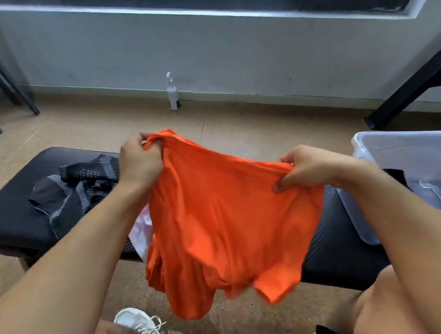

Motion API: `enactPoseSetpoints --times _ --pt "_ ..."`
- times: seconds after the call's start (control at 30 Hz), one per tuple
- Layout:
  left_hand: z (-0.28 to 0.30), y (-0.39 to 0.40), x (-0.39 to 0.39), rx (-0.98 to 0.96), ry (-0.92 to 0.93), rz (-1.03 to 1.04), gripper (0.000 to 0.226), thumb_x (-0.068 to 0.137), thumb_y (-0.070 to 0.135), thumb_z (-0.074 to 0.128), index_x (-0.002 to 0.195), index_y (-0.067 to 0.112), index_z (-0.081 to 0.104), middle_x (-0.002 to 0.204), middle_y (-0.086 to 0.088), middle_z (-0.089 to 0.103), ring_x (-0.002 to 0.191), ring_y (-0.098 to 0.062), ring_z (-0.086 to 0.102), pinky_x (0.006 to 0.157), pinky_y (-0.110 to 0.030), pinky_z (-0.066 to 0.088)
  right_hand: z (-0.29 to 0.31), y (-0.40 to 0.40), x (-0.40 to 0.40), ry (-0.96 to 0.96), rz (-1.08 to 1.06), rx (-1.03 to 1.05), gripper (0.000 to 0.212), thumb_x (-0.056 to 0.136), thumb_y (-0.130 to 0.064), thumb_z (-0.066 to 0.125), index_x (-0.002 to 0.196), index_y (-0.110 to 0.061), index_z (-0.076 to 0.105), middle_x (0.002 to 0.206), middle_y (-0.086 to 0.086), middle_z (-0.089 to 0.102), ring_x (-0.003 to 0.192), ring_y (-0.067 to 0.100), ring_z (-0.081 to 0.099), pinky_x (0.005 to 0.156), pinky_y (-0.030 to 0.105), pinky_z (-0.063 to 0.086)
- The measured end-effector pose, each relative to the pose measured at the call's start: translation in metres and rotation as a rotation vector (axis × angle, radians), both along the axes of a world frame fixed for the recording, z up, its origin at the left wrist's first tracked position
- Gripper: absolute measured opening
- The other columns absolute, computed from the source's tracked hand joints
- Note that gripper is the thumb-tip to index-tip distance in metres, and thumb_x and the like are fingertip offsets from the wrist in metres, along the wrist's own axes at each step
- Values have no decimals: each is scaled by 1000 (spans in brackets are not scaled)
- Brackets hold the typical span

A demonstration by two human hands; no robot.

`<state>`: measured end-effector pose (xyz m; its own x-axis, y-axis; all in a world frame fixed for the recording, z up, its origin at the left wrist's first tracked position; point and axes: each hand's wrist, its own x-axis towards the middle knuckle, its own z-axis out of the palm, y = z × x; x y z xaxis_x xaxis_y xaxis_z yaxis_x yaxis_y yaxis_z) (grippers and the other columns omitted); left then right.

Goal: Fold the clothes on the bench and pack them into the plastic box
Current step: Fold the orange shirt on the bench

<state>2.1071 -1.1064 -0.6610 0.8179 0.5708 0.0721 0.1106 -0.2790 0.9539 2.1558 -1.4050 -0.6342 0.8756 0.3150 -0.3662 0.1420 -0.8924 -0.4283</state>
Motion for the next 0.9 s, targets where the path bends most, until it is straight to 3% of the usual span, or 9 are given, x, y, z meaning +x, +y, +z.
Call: enactPoseSetpoints --times 0.13,0.23,0.33,0.43,0.53,0.6,0.7,0.8,0.9 --pt "-5 -1 7 -41 122 -93 7 80 28 67 85 24 66 89 -1 71 88 -23 65 79 -36 52 -7 4 6 -161 -248 345 22 72 -9 83 70 -18 63 67 3 62 62 16 55 55 25 41" --pt "-2 -6 2 -195 165 -246 37 65 46 81 91 24 66 90 -1 71 85 -20 65 73 -33 53 -3 6 4 -141 -383 697 29 69 2 84 80 -14 63 78 9 62 69 15 56 62 30 45" --pt "4 -18 -13 233 98 -351 75 65 62 83 124 25 57 118 6 61 104 -11 60 85 -30 50 7 14 -7 -18 -236 908 26 73 0 86 85 -14 67 84 13 68 73 16 63 67 29 53" --pt "10 -38 -24 433 -33 -491 81 65 55 86 135 29 52 134 13 55 121 -3 50 101 -21 38 12 28 -20 -11 -6 825 22 73 -7 87 85 -18 72 86 18 71 76 15 65 72 33 54" --pt "14 -52 -30 420 70 -713 65 69 41 88 127 36 58 122 27 59 110 19 48 91 3 30 14 34 -24 -57 170 734 27 69 -6 90 88 -18 75 82 10 68 74 12 63 70 31 50" --pt "15 -59 -35 322 100 -839 41 73 34 86 109 34 66 103 28 69 100 18 57 88 -3 38 14 36 -27 -88 234 695 33 67 -6 91 91 -23 76 82 0 65 70 9 63 65 27 51" --pt "9 -70 -36 72 77 -914 19 86 32 76 100 19 73 90 3 75 88 -6 68 82 -28 53 9 38 -28 -201 271 671 36 71 -5 86 94 -30 72 83 -7 63 67 8 60 60 29 50" --pt "4 -73 -33 9 57 -831 20 94 32 65 89 14 72 79 -3 69 75 -8 60 70 -29 47 4 38 -24 -274 274 621 49 69 -10 88 105 -35 67 101 -9 66 79 11 66 67 29 57" --pt "5 -70 -30 -77 4 -698 17 97 23 63 100 7 70 88 -16 72 78 -19 62 70 -32 49 -7 40 -18 -207 205 628 72 63 -12 93 123 -34 61 118 -5 64 88 17 70 73 31 61"
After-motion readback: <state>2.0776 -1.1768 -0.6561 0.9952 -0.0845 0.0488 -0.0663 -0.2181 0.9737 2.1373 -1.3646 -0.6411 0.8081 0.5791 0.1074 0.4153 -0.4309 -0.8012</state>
